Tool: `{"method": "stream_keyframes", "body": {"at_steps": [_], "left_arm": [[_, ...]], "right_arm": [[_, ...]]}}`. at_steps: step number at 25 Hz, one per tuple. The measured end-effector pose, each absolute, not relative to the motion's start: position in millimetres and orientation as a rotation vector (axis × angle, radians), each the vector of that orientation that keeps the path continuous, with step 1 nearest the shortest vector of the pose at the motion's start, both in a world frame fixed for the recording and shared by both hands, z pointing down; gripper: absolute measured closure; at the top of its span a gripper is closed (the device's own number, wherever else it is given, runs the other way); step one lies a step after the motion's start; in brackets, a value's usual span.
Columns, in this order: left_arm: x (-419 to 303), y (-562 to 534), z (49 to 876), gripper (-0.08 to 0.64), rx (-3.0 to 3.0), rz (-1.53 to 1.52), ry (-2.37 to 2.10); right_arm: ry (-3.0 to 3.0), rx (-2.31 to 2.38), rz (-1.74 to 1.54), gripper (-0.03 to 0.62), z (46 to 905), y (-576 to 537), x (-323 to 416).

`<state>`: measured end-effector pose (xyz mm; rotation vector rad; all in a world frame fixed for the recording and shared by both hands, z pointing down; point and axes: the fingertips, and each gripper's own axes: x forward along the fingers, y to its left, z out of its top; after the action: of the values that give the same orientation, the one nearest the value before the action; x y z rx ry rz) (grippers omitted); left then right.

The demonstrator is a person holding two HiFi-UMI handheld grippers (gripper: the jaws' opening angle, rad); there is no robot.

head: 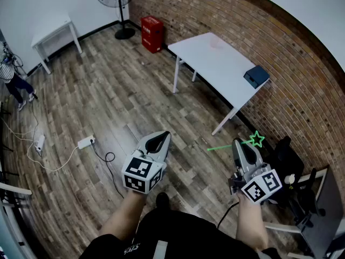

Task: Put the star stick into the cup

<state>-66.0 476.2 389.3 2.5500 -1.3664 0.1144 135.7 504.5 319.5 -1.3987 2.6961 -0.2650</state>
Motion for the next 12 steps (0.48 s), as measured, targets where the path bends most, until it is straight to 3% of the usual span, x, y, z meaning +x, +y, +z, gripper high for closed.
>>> {"method": "stream_keyframes", "body": {"at_steps": [12], "left_arm": [[10,574,400,0.552,2.556,0.227,-1.347]], "right_arm": [[2.68,-1.348,-0.37,0.578,347,630,194]]}}
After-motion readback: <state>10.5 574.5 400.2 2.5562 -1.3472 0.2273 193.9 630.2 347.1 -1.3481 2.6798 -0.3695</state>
